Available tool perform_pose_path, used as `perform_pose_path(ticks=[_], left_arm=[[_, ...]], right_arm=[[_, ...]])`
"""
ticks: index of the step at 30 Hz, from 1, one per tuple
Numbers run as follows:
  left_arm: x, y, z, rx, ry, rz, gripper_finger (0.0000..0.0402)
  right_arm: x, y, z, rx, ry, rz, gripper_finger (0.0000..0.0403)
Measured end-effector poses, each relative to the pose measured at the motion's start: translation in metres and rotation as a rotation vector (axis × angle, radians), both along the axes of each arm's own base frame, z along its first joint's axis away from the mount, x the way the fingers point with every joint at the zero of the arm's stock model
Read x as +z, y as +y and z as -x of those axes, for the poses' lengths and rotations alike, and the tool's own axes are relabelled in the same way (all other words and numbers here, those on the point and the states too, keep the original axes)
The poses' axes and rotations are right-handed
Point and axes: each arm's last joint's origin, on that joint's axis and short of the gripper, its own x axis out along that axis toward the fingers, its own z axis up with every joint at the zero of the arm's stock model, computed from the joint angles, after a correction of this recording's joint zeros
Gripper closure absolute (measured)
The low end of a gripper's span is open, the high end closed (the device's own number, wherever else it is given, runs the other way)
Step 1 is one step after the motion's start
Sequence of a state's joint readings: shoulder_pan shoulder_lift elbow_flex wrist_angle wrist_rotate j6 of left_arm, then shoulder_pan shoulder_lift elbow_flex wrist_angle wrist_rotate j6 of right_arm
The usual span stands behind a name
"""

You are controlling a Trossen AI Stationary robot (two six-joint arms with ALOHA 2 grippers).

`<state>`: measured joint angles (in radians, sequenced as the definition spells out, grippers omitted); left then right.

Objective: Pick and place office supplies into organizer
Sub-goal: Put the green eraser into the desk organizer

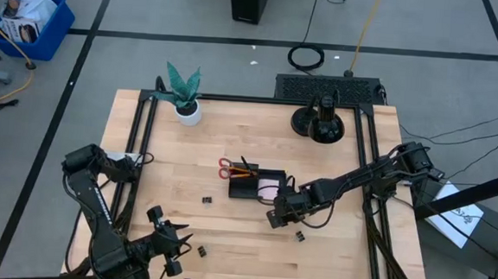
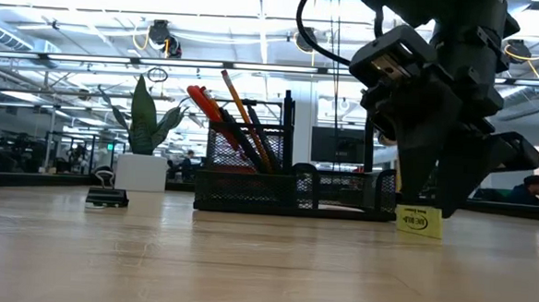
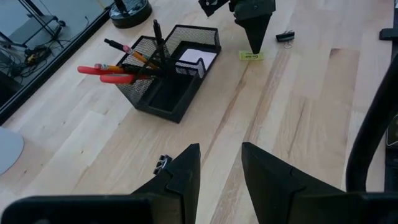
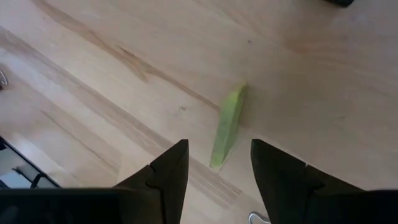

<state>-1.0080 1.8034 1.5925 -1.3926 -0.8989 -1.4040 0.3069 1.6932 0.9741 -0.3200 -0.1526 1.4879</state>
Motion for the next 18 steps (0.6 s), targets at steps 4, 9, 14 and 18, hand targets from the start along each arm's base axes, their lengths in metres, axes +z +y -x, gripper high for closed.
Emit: perform_pose_path(ticks=[4, 9, 14, 18], left_arm=[[0.0, 0.0, 0.0, 0.0, 0.0, 0.0, 0.0277], [0.0, 0.0, 0.0, 0.0, 0.0, -0.001, 0.0277], [0.0, 0.0, 0.0, -0.002, 0.001, -0.003, 0.0277], [0.0, 0.0, 0.0, -0.002, 0.001, -0.002, 0.0277]], right_arm=[[0.0, -0.0006, -0.0004, -0.009, -0.007, 0.016, 0.0239], [0.0002, -0.0006, -0.0008, -0.017, -0.01, 0.013, 0.0239], [0.0002, -0.0007, -0.0008, -0.02, -0.009, 0.015, 0.0239], [0.0001, -0.0012, -0.001, -0.03, -0.015, 0.034, 0.0239]])
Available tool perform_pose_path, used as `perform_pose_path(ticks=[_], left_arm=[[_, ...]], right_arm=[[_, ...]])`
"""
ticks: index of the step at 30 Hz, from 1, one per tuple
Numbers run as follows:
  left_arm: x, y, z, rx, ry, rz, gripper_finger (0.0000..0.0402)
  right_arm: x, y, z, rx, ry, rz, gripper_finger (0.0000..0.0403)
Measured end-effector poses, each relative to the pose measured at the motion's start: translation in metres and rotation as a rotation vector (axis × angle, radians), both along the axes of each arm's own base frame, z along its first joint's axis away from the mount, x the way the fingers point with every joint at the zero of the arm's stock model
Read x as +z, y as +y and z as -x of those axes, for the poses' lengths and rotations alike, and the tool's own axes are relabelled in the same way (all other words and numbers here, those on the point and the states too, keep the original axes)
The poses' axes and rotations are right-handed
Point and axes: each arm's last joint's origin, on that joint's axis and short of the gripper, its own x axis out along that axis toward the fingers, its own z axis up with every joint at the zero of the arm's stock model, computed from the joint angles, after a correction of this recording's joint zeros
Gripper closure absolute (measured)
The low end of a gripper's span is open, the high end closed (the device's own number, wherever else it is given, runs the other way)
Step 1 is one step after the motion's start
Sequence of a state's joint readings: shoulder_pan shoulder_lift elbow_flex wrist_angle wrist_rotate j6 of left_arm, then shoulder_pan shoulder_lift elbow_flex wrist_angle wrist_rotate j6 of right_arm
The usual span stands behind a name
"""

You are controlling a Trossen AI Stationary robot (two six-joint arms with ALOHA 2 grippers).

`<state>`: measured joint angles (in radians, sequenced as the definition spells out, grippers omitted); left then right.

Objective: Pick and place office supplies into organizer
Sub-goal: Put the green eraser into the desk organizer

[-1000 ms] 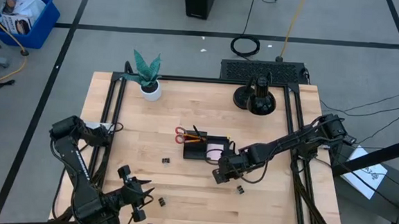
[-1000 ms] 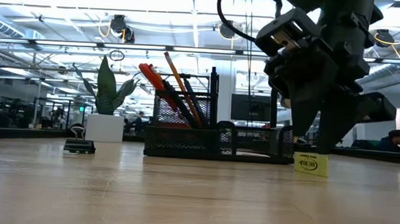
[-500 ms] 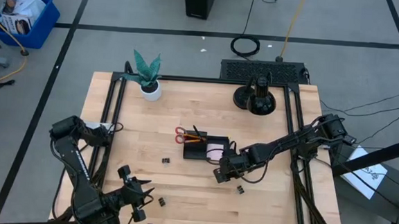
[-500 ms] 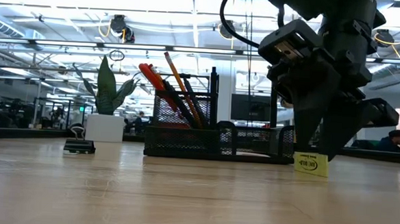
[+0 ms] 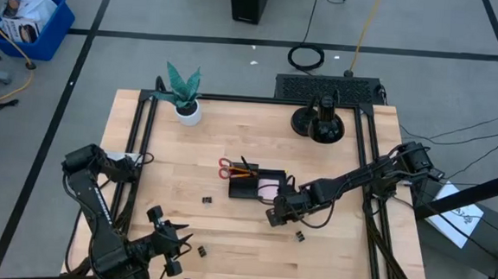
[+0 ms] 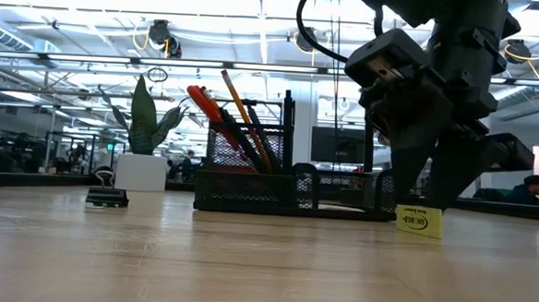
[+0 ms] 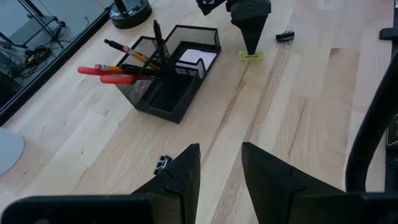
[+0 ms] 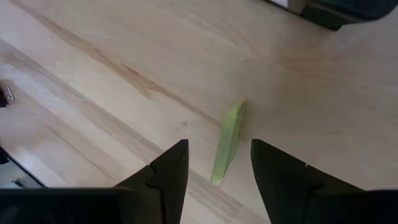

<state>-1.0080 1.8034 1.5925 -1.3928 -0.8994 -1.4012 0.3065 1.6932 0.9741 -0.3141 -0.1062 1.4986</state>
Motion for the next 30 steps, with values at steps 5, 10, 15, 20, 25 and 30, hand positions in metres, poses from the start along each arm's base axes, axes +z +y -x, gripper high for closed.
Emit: perform_pose_path(ticks=[5, 10, 15, 20, 25, 30], left_arm=[[0.0, 0.0, 0.0, 0.0, 0.0, 0.0, 0.0277], [0.0, 0.0, 0.0, 0.0, 0.0, 0.0, 0.0277], [0.0, 0.0, 0.0, 0.0, -0.001, 0.0, 0.0277], [0.0, 0.0, 0.0, 0.0, -0.001, 0.0, 0.0277], [0.0, 0.0, 0.0, -0.003, 0.0, -0.003, 0.0277], [0.0, 0.0, 0.0, -0.003, 0.0, -0.005, 0.0277]], right_arm=[[0.0, 0.0, 0.0, -0.002, -0.001, 0.004, 0.0239], [-0.001, 0.0, 0.0, -0.002, 0.007, 0.006, 0.0239], [-0.007, 0.0, -0.002, -0.006, 0.02, 0.006, 0.0239], [-0.011, 0.0, -0.002, -0.009, 0.031, 0.011, 0.0239], [-0.011, 0.0, -0.001, -0.013, 0.037, 0.02, 0.0239], [-0.011, 0.0, -0.001, -0.023, 0.034, 0.034, 0.0239]])
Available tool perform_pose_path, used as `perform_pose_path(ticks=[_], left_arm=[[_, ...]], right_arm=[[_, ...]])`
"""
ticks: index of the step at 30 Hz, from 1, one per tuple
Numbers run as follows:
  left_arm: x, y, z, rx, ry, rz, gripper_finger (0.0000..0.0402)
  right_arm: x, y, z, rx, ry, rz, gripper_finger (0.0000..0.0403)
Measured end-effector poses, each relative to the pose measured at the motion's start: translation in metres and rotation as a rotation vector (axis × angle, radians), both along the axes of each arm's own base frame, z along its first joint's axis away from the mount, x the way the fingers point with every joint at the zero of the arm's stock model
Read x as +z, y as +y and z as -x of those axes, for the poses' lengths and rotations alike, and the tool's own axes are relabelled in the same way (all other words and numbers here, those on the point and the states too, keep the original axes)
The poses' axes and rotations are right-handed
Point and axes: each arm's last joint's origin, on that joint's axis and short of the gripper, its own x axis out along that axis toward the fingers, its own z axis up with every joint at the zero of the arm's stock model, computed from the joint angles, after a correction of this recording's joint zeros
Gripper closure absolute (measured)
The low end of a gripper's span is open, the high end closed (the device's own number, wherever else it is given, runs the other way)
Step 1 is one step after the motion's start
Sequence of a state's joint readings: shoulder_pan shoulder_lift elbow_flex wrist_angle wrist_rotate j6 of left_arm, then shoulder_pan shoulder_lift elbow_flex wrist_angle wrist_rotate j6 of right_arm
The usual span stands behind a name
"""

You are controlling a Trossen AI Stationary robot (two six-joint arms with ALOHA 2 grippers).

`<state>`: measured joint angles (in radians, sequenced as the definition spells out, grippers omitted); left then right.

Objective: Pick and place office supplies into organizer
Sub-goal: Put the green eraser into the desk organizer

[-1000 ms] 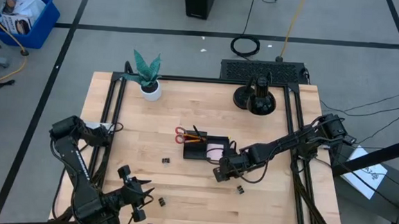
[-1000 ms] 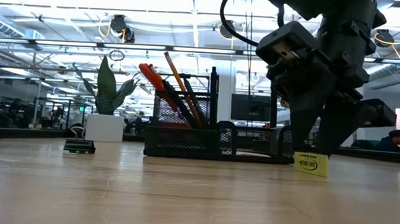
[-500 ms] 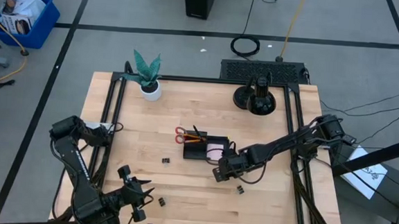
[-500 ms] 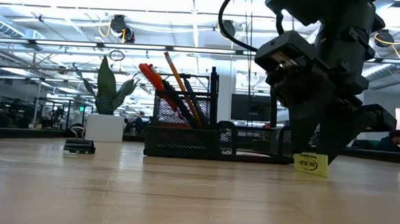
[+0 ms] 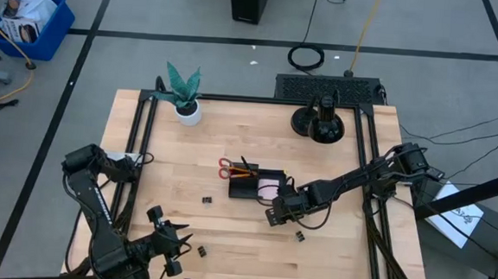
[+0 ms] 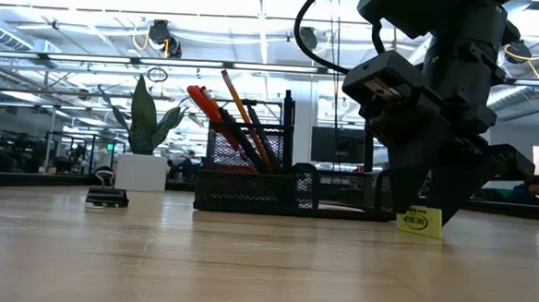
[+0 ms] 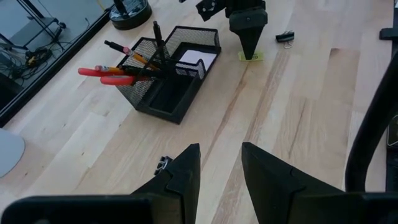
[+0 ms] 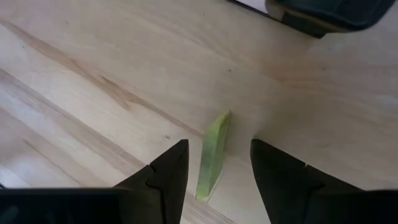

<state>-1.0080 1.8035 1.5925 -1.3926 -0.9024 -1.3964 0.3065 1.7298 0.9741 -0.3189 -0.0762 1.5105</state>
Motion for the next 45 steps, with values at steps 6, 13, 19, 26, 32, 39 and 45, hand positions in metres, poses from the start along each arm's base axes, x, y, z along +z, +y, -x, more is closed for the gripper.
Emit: perform_pose_path(ticks=[6, 13, 19, 26, 32, 39, 45], left_arm=[[0.0, 0.0, 0.0, 0.0, 0.0, 0.0, 0.0277], [0.0, 0.0, 0.0, -0.001, 0.001, 0.0, 0.0277], [0.0, 0.0, 0.0, -0.001, 0.001, 0.0, 0.0277], [0.0, 0.0, 0.0, -0.001, 0.002, 0.0, 0.0277], [0.0, 0.0, 0.0, -0.001, 0.003, 0.001, 0.0277], [0.0, 0.0, 0.0, -0.001, 0.003, 0.001, 0.0277], [0.0, -0.001, 0.0, -0.001, -0.001, 0.007, 0.0277]], right_arm=[[-0.001, 0.0, 0.0, -0.006, 0.01, 0.0, 0.024], [-0.005, 0.0, 0.0, -0.012, 0.025, 0.0, 0.0286], [-0.006, 0.0, -0.001, -0.012, 0.02, 0.001, 0.0351], [-0.006, 0.0, -0.001, -0.003, 0.014, 0.005, 0.0387], [-0.006, 0.0, -0.001, -0.011, 0.018, 0.0, 0.0393], [0.003, 0.001, -0.001, -0.01, -0.024, -0.017, 0.0393], [0.029, 0.001, -0.002, -0.021, -0.164, -0.028, 0.0393]])
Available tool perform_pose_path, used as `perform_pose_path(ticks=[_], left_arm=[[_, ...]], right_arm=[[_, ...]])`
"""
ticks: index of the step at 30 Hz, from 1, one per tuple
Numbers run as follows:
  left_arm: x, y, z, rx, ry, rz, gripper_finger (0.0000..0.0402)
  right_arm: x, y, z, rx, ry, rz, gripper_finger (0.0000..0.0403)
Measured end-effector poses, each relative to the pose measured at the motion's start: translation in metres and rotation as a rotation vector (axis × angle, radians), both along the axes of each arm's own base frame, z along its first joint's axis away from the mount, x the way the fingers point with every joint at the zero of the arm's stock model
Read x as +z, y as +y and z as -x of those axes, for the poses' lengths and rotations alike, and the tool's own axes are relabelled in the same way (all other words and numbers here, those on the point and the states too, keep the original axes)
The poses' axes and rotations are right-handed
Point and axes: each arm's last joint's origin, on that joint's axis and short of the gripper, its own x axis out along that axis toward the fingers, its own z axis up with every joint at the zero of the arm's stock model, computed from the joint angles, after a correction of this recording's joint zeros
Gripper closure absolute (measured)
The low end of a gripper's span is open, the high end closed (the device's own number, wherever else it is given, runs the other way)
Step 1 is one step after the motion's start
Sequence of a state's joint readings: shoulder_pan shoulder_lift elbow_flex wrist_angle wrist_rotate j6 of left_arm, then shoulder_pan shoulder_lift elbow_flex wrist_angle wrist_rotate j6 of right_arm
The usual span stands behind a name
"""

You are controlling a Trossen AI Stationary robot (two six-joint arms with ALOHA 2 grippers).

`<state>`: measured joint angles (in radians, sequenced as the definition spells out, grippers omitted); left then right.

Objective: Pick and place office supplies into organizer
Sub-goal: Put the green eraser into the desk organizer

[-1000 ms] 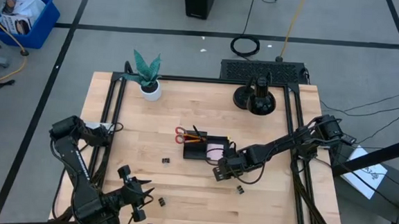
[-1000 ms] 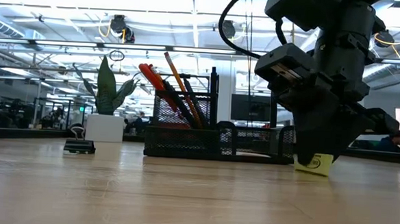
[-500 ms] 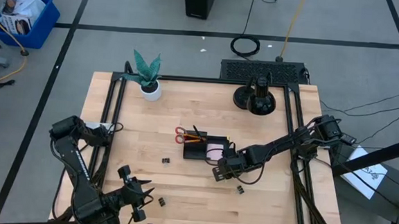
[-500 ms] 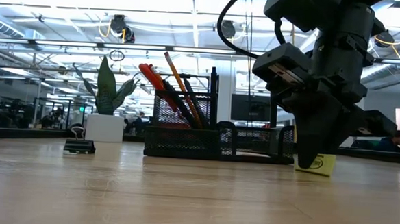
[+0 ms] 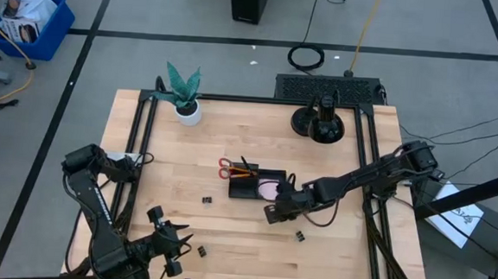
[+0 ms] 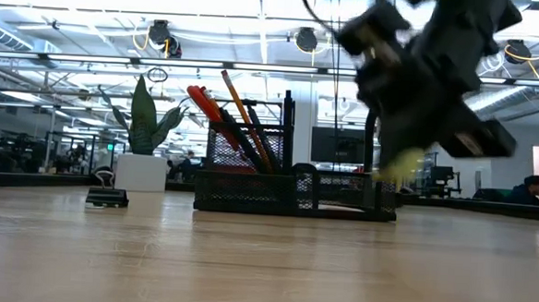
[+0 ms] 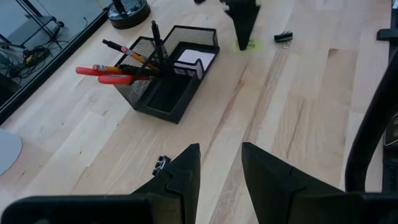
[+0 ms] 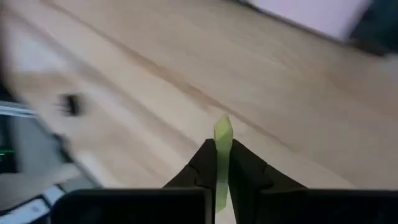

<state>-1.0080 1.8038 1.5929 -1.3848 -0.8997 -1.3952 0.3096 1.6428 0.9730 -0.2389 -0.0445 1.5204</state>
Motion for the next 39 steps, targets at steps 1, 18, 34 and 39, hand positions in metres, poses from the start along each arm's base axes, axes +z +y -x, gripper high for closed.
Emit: perform_pose_path(ticks=[1, 18, 34, 39], left_arm=[[0.0, 0.0, 0.0, 0.0, 0.0, 0.001, 0.0277], [0.0, 0.001, -0.002, 0.009, -0.002, 0.007, 0.0277], [0.0, 0.005, -0.019, 0.049, -0.039, 0.073, 0.0277], [0.0, 0.008, -0.027, 0.074, -0.06, 0.101, 0.0277]], right_arm=[[0.006, 0.0, 0.0, -0.007, -0.037, 0.004, 0.0393], [0.092, 0.016, 0.004, -0.084, -0.685, 0.188, 0.0393], [0.135, 0.036, 0.006, 0.017, -1.141, 0.423, 0.0393], [0.148, 0.036, 0.009, 0.035, -1.268, 0.531, 0.0393]])
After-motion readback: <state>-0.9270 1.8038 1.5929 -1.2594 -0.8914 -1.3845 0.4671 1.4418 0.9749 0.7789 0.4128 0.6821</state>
